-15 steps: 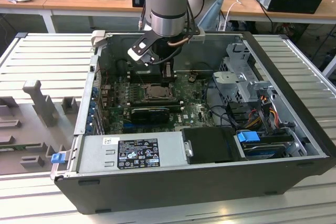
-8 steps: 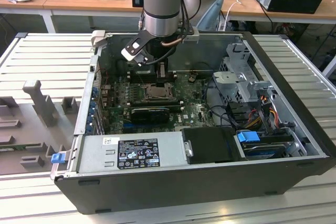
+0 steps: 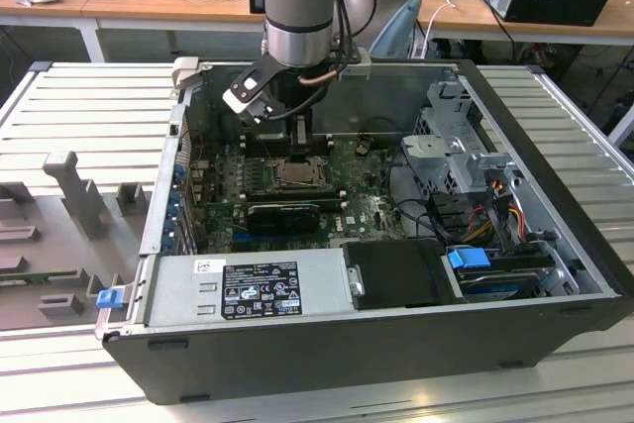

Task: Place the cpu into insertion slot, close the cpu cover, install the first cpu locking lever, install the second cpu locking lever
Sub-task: 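Install the first cpu locking lever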

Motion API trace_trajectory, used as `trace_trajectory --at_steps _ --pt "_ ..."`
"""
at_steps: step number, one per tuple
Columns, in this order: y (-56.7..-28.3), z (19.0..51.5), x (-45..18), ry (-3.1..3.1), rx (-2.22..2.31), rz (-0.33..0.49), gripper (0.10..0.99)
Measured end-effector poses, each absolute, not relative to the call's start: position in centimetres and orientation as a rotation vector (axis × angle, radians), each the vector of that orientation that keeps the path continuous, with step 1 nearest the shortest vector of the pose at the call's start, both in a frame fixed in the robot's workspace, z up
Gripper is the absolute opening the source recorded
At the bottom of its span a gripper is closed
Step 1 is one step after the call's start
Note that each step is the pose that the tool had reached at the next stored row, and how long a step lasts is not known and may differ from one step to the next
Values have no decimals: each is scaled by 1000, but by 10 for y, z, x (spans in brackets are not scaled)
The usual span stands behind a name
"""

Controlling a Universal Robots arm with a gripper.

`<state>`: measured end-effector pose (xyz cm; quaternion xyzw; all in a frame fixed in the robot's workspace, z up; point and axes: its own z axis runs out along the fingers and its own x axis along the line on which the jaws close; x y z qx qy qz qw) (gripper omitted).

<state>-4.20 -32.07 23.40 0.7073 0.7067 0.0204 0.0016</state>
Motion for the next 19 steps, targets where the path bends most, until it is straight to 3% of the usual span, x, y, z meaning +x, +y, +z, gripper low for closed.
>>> trace_trajectory --at_steps 9,19 --pt "-321 262 -42 2220 2221 60 106" --pt "-321 262 -42 2418 2009 60 106"
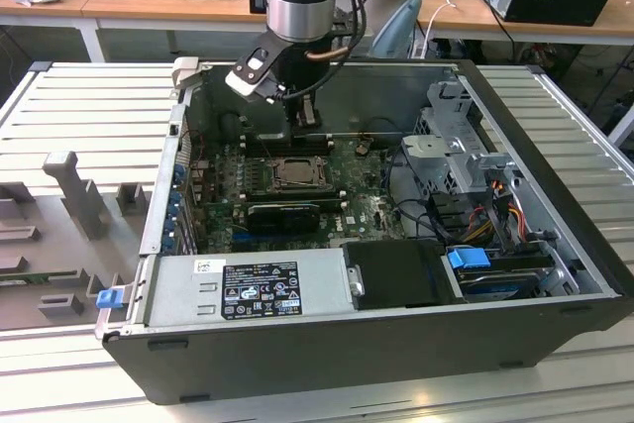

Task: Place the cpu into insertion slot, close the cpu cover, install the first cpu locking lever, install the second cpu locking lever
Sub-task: 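Install the first cpu locking lever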

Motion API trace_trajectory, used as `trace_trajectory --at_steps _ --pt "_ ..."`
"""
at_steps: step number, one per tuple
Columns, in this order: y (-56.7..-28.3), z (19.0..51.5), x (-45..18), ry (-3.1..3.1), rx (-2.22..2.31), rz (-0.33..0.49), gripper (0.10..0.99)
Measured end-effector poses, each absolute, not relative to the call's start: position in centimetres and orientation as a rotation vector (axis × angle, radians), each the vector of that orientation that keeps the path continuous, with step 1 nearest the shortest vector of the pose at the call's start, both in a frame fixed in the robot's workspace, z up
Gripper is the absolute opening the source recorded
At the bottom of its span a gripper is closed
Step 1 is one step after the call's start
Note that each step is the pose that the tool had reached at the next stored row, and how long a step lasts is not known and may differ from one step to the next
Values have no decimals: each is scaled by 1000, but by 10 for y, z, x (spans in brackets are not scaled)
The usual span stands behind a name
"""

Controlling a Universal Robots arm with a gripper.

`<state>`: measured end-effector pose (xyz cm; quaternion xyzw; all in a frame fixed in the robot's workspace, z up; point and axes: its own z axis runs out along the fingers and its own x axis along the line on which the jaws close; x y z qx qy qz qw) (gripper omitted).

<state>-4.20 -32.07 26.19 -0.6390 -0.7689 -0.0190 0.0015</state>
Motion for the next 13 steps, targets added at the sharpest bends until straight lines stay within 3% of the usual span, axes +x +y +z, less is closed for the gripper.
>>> trace_trajectory --at_steps 13 --pt "-321 262 -42 -2622 -1716 -59 106"
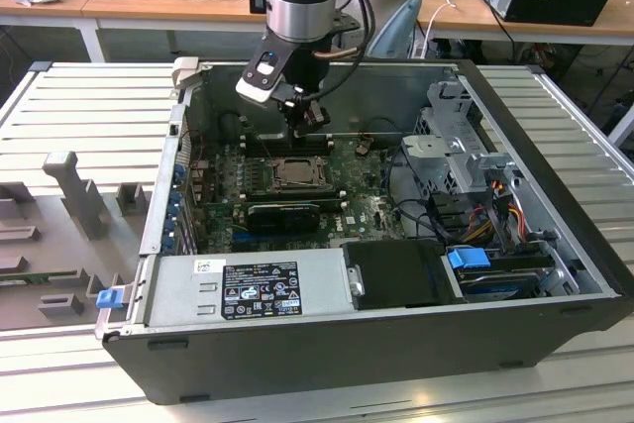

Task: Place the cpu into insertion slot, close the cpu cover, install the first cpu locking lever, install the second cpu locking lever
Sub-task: 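Install the first cpu locking lever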

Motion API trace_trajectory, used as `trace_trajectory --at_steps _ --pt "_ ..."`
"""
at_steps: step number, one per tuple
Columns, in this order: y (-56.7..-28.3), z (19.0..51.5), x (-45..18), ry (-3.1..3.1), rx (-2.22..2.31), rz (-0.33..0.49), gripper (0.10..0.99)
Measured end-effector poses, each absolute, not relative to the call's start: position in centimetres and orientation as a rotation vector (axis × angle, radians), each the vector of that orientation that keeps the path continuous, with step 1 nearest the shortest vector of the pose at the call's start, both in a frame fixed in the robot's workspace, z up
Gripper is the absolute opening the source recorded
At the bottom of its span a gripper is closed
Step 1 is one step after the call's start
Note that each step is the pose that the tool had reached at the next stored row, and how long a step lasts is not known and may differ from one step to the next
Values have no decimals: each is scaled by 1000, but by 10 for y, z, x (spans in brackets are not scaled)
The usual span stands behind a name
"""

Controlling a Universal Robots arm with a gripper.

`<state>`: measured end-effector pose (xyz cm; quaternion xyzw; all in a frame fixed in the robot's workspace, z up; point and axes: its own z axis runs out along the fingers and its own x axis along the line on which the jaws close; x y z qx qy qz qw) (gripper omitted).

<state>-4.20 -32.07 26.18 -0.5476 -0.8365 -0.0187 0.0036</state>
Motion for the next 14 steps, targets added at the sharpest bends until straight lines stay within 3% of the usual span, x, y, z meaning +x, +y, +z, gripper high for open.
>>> trace_trajectory --at_steps 14 --pt "-321 270 -42 -2727 -1539 -58 106"
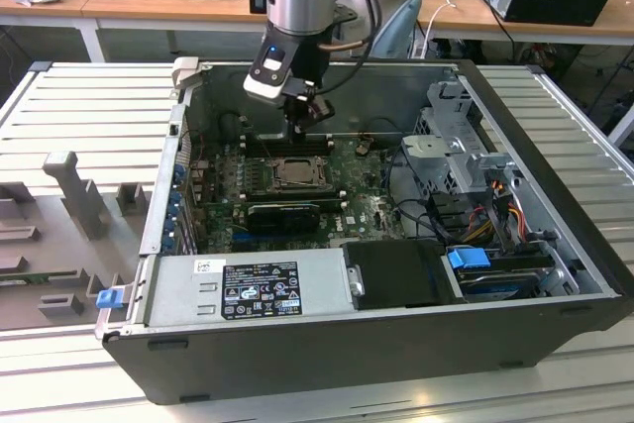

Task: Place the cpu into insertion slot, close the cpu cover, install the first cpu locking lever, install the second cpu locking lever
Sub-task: 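Install the first cpu locking lever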

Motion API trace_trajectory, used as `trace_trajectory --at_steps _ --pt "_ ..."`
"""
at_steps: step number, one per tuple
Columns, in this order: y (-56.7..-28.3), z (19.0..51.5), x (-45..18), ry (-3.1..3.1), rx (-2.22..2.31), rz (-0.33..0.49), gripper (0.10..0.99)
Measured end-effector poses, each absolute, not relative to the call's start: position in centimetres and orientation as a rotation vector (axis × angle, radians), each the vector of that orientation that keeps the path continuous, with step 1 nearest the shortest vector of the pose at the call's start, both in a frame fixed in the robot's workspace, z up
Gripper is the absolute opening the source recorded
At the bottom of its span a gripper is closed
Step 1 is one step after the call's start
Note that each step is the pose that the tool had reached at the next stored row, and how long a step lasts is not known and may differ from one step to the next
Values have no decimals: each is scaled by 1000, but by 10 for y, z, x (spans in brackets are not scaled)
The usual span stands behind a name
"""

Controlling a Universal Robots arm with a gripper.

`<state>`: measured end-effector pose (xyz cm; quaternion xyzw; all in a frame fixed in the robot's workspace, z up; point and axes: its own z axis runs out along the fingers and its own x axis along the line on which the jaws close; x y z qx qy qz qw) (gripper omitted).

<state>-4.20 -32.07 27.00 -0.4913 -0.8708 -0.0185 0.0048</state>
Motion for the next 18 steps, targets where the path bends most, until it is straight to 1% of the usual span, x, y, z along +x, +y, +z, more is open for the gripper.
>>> trace_trajectory --at_steps 7,18 --pt "-321 269 -42 -2886 -1205 -55 106" --pt "-321 269 -42 -2994 -891 -53 106"
